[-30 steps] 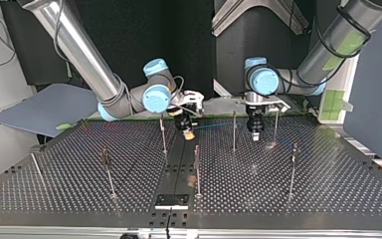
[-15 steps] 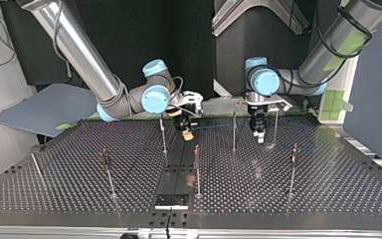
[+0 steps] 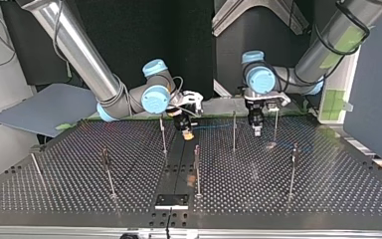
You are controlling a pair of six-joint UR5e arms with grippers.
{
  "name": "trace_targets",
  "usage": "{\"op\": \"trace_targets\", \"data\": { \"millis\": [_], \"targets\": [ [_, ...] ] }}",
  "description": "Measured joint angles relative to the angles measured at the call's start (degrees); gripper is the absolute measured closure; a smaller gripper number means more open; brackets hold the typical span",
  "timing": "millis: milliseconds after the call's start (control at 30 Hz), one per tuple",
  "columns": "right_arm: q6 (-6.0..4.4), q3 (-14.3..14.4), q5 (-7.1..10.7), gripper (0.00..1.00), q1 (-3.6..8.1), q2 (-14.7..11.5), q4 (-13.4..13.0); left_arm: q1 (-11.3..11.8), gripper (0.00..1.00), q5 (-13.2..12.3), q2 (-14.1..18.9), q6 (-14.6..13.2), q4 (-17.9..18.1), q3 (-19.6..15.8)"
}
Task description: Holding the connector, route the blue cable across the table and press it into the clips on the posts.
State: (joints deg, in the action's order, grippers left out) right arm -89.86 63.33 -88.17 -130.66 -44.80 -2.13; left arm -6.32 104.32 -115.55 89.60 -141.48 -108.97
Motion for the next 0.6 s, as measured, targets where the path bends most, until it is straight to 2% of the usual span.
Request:
{"op": "trace_targets", "data": {
  "millis": [200, 600],
  "targets": [
    [-0.08, 0.07, 0.62, 1.0, -0.08, 0.0, 0.01, -1.11, 0.0, 2.43, 2.73, 0.95, -2.97, -2.6],
    [-0.09, 0.11, 1.23, 1.0, -0.42, -0.01, 0.02, -3.88, 0.0, 2.77, 8.49, 0.88, -8.62, -7.21]
  ]
}}
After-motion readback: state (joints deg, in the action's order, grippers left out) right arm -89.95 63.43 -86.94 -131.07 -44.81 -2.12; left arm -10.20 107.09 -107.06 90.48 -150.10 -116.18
